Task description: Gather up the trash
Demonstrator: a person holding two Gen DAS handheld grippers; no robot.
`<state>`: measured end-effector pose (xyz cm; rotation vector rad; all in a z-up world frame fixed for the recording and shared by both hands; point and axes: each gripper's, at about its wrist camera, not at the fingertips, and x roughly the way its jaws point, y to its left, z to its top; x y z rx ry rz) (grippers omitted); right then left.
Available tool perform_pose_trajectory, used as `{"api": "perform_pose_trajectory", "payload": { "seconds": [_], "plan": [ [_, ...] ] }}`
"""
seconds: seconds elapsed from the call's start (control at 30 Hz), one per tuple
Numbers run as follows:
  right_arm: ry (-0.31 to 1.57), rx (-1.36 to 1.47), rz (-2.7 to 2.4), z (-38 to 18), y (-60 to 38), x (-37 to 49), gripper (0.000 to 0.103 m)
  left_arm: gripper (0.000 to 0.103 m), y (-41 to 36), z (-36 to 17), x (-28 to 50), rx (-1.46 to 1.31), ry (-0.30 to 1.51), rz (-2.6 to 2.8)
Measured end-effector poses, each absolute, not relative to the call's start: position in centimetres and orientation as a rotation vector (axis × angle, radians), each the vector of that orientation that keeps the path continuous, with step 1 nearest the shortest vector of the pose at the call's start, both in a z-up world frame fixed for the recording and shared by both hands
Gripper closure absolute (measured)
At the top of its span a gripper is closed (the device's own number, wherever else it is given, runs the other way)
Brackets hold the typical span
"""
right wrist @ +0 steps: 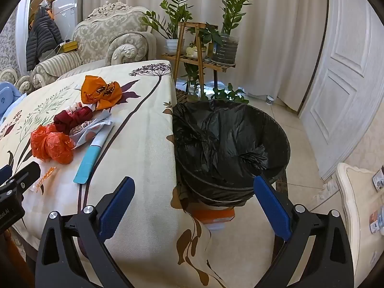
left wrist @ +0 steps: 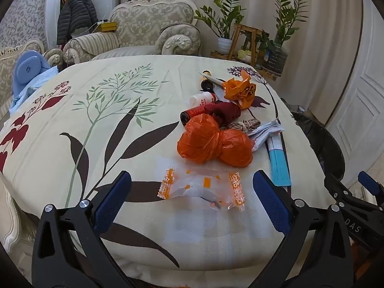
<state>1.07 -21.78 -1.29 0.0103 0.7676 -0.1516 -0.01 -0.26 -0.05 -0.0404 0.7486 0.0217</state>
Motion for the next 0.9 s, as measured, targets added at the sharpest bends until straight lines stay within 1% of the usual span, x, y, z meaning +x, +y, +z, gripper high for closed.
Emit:
{"api": "perform_pose_trajectory", "payload": {
  "seconds": [0.03, 0.9],
  "plan": [
    [0.767, 0.010, -0.152, -1.3, -21.8, 1.1, 0.007, 0.004, 0.2, 0.0, 0.0, -0.093, 0.749, 0.005],
    [0.765, 0.015, -0.152, -1.2, -22.0, 1.1, 0.007, 0.004, -0.2, 0.0, 0.3, -0.062, 0.753, 0.016]
  ]
}}
